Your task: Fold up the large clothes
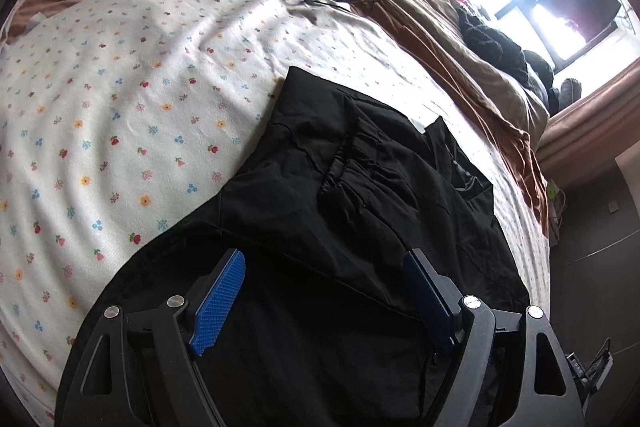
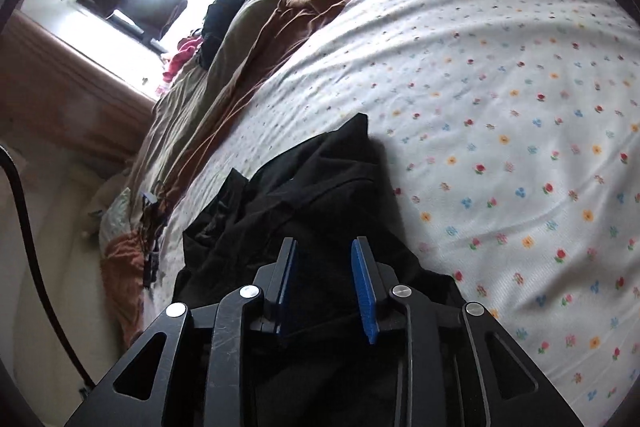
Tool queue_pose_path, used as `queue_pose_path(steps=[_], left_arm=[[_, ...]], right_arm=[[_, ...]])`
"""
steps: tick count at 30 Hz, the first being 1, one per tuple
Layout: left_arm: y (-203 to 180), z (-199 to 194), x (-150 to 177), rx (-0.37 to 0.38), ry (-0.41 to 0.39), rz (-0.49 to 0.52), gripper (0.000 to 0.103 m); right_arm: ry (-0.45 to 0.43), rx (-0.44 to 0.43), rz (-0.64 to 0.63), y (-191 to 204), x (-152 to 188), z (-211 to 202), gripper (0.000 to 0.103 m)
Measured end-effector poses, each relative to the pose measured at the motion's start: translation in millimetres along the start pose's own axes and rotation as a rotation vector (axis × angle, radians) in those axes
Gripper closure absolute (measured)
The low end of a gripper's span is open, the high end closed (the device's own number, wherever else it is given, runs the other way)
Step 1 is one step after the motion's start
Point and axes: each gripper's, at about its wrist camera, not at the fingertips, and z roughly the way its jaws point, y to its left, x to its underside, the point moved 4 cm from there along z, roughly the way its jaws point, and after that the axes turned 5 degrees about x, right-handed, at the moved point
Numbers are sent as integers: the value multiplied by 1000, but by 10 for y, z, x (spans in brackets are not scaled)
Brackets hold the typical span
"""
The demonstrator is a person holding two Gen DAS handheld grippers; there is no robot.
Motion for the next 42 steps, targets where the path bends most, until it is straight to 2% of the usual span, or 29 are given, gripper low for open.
queue_pose_path(steps=[7, 11, 13, 14, 15, 18, 20, 21, 22, 24, 26, 28, 33, 38, 42], left_arm=[[-116, 183, -171, -8, -73, 52, 21], [-163, 380, -216, -7, -86, 73, 21], [-159, 500, -183, -4, -68, 78, 21], [-153, 542, -163, -8, -66, 82, 21], [-144, 565, -148, -11, -75, 87, 24], [-132, 612, -112, -44, -86, 107, 30], [-168, 645, -84, -53, -79, 138, 39], [-183, 668, -66, -51, -71, 150, 53], [-187, 687, -55, -60, -61, 156, 62], [-162, 660, -55, -65, -72, 148, 71], [-114, 611, -69, -43, -70, 110, 87], [-89, 540, -77, -9, -69, 79, 92], [-138, 337, -47, 8, -84, 76, 95], [-118, 222, 5, -5, -79, 75, 95], [-44, 345, 28, -31, -51, 58, 95]], right_arm=[[25, -25, -136, 269, -33, 360, 74], [83, 48, -148, 135, 36, 610, 74], [95, 68, -125, 6, 64, 655, 83], [94, 87, -117, -36, 65, 642, 97], [97, 112, -108, -84, 63, 632, 103], [113, 107, -74, -166, 79, 591, 103], [112, 127, -81, -171, 103, 556, 103], [112, 134, -82, -176, 108, 540, 103], [111, 140, -81, -179, 108, 521, 103], [108, 141, -83, -176, 97, 471, 103], [95, 127, -94, -155, 69, 411, 103], [84, 109, -96, -150, 33, 363, 101], [53, 95, -92, -77, -14, 314, 100], [7, 71, -106, 10, -79, 220, 100], [27, 130, -124, -17, -88, 428, 100]])
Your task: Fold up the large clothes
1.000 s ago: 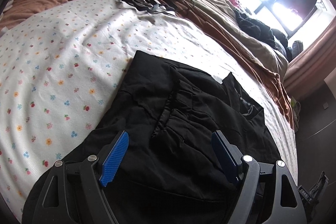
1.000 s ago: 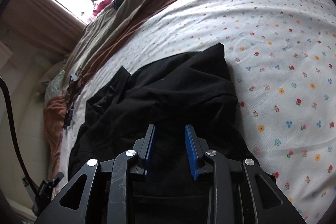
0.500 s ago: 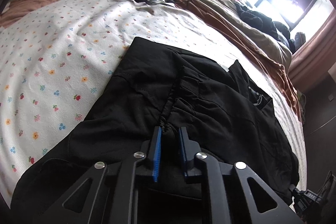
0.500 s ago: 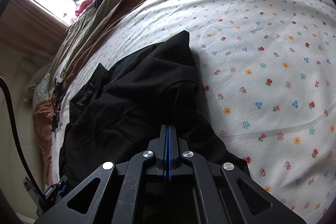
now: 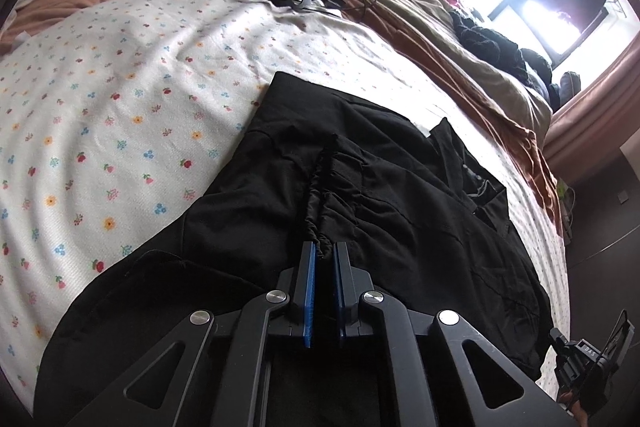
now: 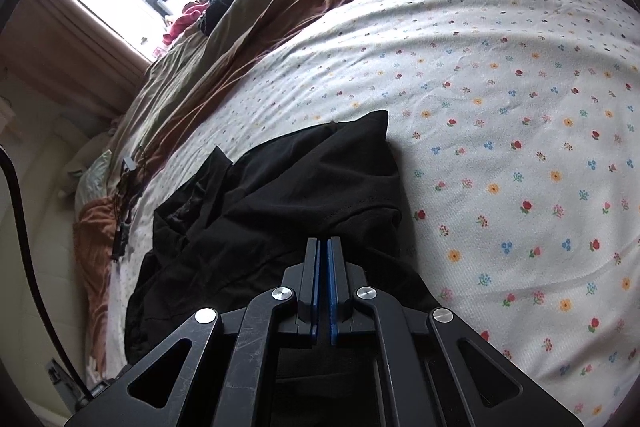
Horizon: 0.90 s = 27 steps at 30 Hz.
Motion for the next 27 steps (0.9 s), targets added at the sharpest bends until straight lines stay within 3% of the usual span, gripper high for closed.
queue_pose_path(steps=[3, 9, 16, 19, 20, 25, 26, 27], left_arm=[[20, 61, 20, -15, 14, -1, 95], [23, 105, 28, -27, 26, 6, 95], [18, 95, 12, -15, 31, -10, 94], [42, 42, 2, -4, 48, -41, 88], [47, 15, 7, 3, 53, -50, 85], [-2, -212, 57, 59, 60, -95, 42], [-26, -281, 54, 59, 52, -94, 40], [-53, -351, 46, 61, 45, -92, 38]], right_arm=[[50, 11, 52, -120, 6, 215, 103], [22, 73, 34, -110, -144, 359, 103], [32, 55, 46, -124, -163, 279, 102], [51, 43, 42, -96, -102, 184, 92], [51, 34, 37, -82, -76, 141, 84], [25, 41, -4, -22, 87, -184, 45], [18, 49, -8, -21, 92, -242, 37], [14, 47, -5, -26, 107, -313, 35]])
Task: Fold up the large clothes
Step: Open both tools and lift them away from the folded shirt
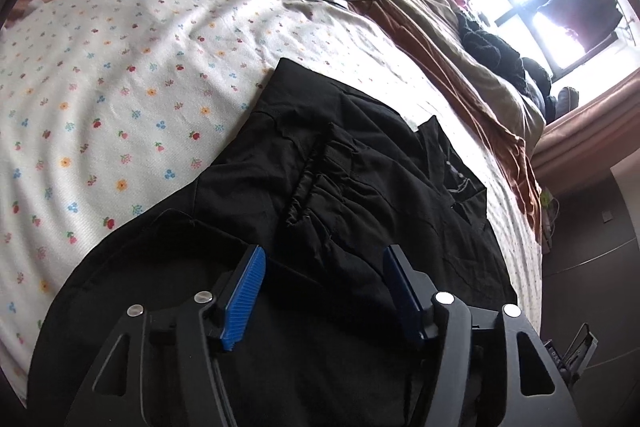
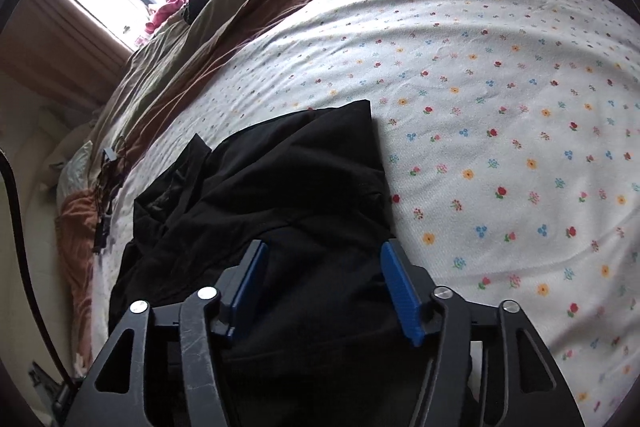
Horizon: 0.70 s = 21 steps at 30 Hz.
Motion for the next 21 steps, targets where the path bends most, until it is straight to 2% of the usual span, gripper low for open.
queue_pose_path(steps=[5, 7, 10, 13, 15, 18, 21], left_arm=[[-164, -350, -10, 23, -6, 25, 35], [-201, -508, -6, 18, -18, 54, 24], [-195, -763, -16, 5, -47, 72, 19], [-137, -1025, -21, 16, -72, 60, 19], [-83, -1202, -6, 20, -98, 49, 17], [14, -1424, 87, 31, -138, 35, 13], [107, -1600, 244, 40, -175, 56, 12]], right_arm=[[-8, -44, 24, -4, -19, -304, 33], [-17, -60, 20, 26, -8, -431, 32], [-36, -78, 19, 86, 32, -643, 31], [-57, -86, 5, 129, 111, -849, 21], [-77, -90, -15, 159, 205, -996, 11], [-92, -95, -32, 153, 371, -1192, 9], [-105, -102, -38, 89, 551, -1377, 8]])
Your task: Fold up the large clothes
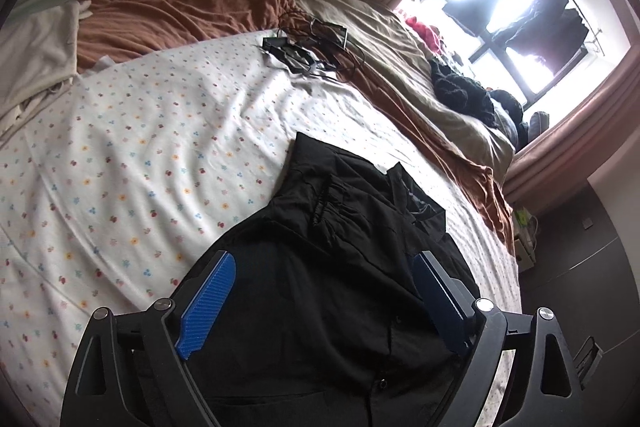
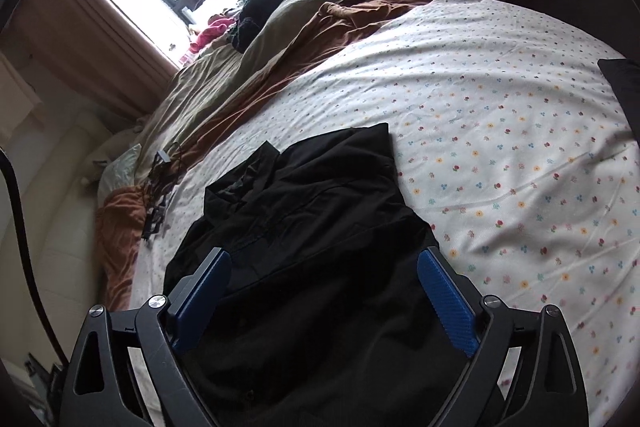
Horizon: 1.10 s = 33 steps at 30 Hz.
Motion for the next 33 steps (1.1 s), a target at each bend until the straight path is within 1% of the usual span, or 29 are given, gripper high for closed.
queue_pose_path(steps=[2, 4, 7, 9, 11, 12, 13, 15, 18, 20, 23, 25, 28, 31, 33], left_arm=[[50, -116, 122, -13, -24, 33, 9], [87, -193, 232, -20, -27, 54, 9], [191, -354, 379, 13, -38, 34, 9], [276, -474, 482, 12, -66, 9, 8], [311, -562, 589, 16, -75, 6, 8], [313, -600, 631, 6, -82, 19, 8], [309, -652, 668, -19, -99, 40, 8], [296, -760, 744, -48, -127, 84, 8], [292, -862, 868, -52, -119, 127, 8], [315, -952, 926, -48, -126, 137, 8], [411, -1074, 989, -38, -134, 118, 8], [491, -1158, 1015, -35, -143, 86, 8], [582, -1296, 1070, -16, -162, 44, 8], [599, -1425, 1127, 16, -173, 38, 8], [647, -1523, 1157, 24, -183, 36, 8]], right_arm=[[-7, 1, 1, -48, 122, -120, 8], [-6, -7, 9, -118, 260, -228, 8], [-7, -13, 27, -238, 473, -371, 8], [-8, -25, 43, -309, 611, -456, 8], [5, -36, 69, -385, 741, -509, 8], [8, -46, 83, -416, 791, -534, 8], [7, -52, 92, -450, 842, -567, 8], [3, -44, 97, -513, 937, -640, 8], [-2, -50, 106, -606, 1079, -761, 8], [-9, -57, 121, -684, 1157, -851, 8], [-14, -75, 156, -804, 1274, -979, 8], [-10, -115, 187, -864, 1350, -1069, 8], [-22, -132, 190, -919, 1457, -1243, 8], [-27, -158, 198, -1001, 1573, -1391, 8], [-29, -154, 193, -1070, 1636, -1473, 8]])
